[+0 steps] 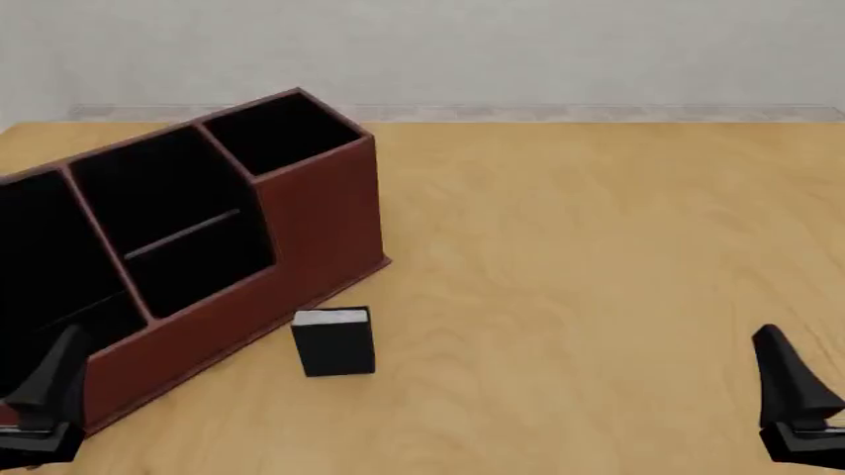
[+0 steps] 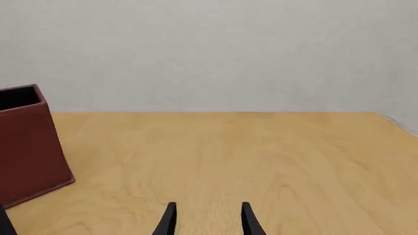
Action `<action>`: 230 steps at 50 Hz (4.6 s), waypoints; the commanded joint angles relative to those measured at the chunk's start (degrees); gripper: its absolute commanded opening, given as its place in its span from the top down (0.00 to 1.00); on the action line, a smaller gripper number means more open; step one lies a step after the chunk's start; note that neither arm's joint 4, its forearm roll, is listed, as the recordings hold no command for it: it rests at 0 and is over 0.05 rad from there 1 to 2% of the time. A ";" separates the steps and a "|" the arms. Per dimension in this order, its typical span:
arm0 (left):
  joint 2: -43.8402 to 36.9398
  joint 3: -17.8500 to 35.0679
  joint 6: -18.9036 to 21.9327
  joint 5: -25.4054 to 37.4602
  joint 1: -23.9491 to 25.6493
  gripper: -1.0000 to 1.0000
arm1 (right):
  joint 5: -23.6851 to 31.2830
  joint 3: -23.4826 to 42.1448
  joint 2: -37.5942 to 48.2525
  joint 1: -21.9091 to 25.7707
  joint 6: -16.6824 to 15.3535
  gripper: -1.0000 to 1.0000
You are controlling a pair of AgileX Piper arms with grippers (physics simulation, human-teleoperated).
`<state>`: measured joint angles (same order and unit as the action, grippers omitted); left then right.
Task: Pick up the book and place it in the left compartment of the caddy.
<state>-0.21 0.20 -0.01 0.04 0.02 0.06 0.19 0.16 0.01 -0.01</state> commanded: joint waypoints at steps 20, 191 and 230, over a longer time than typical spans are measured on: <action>-0.41 -0.04 -0.05 -0.32 -0.02 0.00 | -0.28 0.00 0.34 0.01 0.04 0.00; -83.60 43.86 44.78 16.18 37.39 0.00 | -0.16 0.01 0.23 0.01 0.05 0.00; -86.18 41.42 43.67 12.08 36.62 0.00 | -0.16 0.01 0.23 0.02 0.05 0.00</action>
<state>-85.72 42.19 44.04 12.86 36.61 -0.27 0.17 0.56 0.03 0.04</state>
